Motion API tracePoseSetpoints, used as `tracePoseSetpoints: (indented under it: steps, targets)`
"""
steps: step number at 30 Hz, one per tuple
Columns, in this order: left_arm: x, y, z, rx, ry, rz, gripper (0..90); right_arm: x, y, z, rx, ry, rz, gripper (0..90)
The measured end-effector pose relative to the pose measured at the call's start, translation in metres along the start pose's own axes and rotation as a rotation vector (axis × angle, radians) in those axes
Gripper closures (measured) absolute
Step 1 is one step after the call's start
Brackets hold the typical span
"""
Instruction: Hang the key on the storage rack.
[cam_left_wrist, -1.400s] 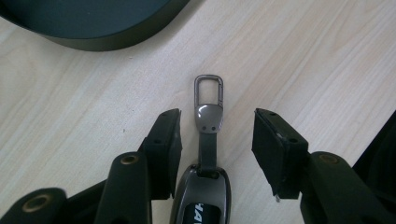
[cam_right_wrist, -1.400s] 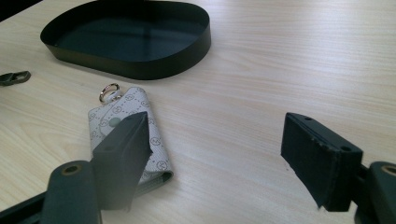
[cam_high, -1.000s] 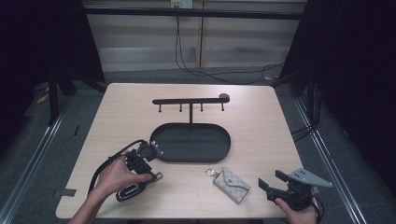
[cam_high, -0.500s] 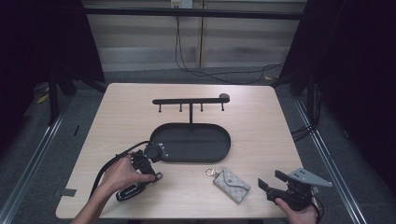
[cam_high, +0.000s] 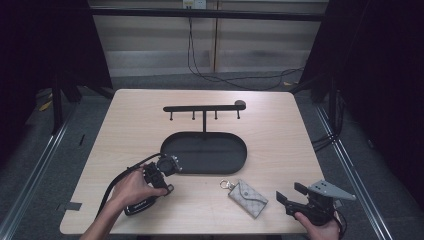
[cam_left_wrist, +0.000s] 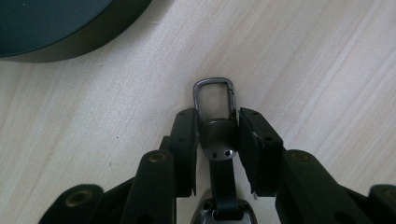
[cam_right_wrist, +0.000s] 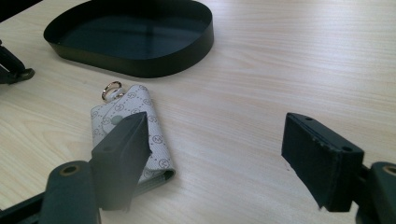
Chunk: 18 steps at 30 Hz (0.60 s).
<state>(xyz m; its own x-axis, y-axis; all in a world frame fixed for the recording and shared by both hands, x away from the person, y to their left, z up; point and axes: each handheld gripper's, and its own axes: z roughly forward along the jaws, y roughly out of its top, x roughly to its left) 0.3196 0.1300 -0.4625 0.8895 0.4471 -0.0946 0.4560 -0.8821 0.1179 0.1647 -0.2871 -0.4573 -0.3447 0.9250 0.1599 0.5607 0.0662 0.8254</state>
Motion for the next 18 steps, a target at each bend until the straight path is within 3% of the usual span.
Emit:
tracePoseSetpoints:
  steps: [9,11,15,18]
  targets:
    - [-0.005,0.001,0.002,0.009,0.027,0.019,66.4,0.0,0.0,0.0,0.001,0.001,0.0,23.2]
    - [-0.006,0.007,0.003,0.06,0.04,0.018,66.3,0.0,0.0,0.0,0.001,0.001,0.002,23.1]
    - [-0.006,0.013,0.003,0.102,0.045,0.02,67.3,0.0,0.0,-0.001,0.001,0.005,-0.002,23.1]
    - [-0.005,0.012,0.003,0.099,0.047,0.014,69.6,0.0,0.0,-0.001,0.001,0.005,-0.003,23.1]
